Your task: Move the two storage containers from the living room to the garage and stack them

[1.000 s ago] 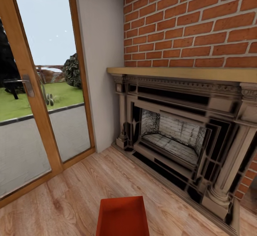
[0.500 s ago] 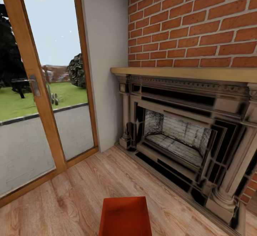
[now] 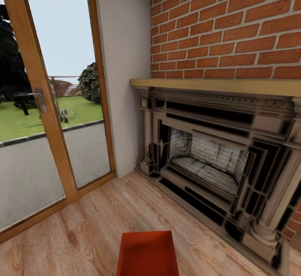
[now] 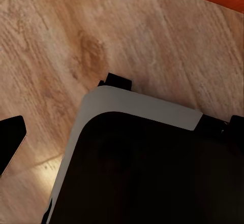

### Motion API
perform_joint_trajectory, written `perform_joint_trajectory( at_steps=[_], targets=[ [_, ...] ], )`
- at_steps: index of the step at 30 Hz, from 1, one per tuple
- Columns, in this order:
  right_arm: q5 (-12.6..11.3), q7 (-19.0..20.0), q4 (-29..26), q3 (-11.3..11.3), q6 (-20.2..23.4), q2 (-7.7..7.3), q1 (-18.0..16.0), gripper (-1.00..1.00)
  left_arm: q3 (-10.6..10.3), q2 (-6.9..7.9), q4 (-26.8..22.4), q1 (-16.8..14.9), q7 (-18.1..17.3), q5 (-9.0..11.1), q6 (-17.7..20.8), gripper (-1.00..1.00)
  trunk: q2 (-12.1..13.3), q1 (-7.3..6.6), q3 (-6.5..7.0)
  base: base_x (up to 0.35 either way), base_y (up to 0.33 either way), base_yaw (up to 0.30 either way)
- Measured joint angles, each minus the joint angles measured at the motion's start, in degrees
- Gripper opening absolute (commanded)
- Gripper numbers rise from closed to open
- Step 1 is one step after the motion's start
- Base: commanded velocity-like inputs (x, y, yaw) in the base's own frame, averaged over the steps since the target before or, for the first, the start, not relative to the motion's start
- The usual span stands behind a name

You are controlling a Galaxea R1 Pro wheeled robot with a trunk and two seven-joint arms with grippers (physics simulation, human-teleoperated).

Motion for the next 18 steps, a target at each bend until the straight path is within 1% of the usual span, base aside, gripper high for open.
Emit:
perform_joint_trajectory(
  at_steps=[5, 18],
  targets=[
    [0.0, 0.0, 0.0, 0.0, 0.0, 0.04, 0.0, 1.0, 0.0, 0.0, 0.0, 0.0, 0.0, 0.0, 0.0, 1.0, 0.0, 0.01, 0.0, 0.088, 0.084, 0.0],
    [-0.6, 0.4, 0.0, -0.3, 0.2, 0.47, 0.0, 1.0, 0.0, 0.06, 0.0, 0.0, 0.0, 0.0, 0.0, 1.0, 0.0, 0.02, 0.0, 0.007, 0.007, 0.0]
  ],
)
